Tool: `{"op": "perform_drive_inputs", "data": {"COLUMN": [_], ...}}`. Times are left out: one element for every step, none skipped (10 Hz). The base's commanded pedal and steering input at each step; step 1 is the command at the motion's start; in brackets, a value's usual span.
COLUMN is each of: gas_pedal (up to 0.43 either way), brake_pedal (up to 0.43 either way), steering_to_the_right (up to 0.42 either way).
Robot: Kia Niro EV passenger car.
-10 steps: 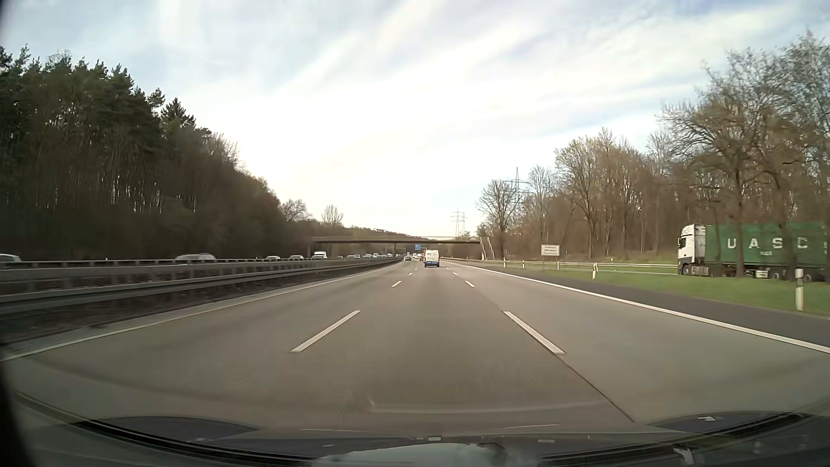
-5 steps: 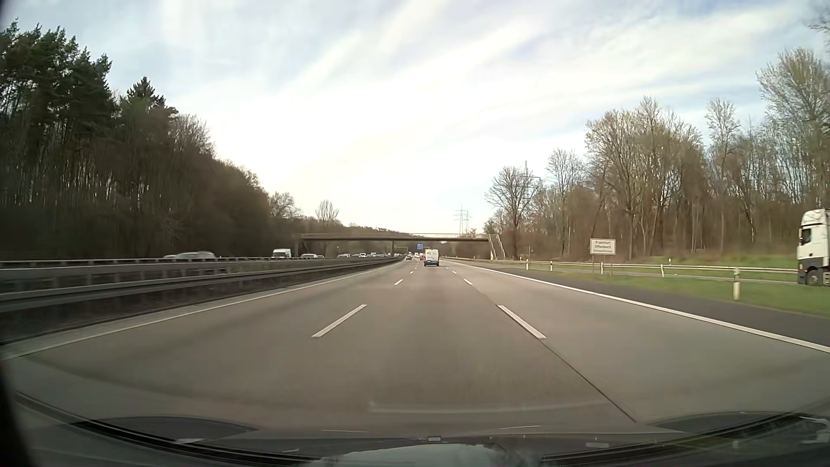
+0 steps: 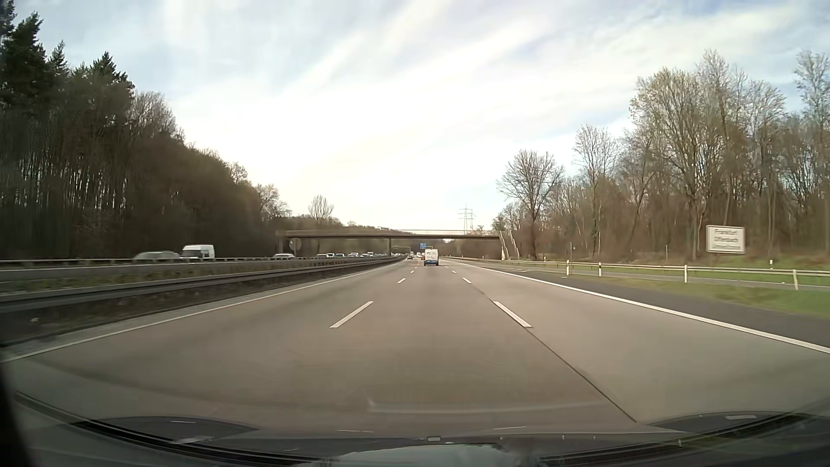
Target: Follow the waypoints while adhering to traffic rules and regulations
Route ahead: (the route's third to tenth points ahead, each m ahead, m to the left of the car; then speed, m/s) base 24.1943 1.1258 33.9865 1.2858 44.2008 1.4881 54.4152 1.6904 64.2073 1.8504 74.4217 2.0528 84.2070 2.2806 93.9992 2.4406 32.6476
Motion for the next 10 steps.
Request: {"op": "perform_drive_inputs", "data": {"gas_pedal": [0.26,0.26,0.26,0.26,0.26,0.26,0.26,0.26,0.26,0.26], "brake_pedal": [0.0,0.0,0.0,0.0,0.0,0.0,0.0,0.0,0.0,0.0], "steering_to_the_right": [-0.005,-0.005,-0.004,-0.004,-0.005,-0.004,-0.004,-0.005,-0.004,-0.004]}}
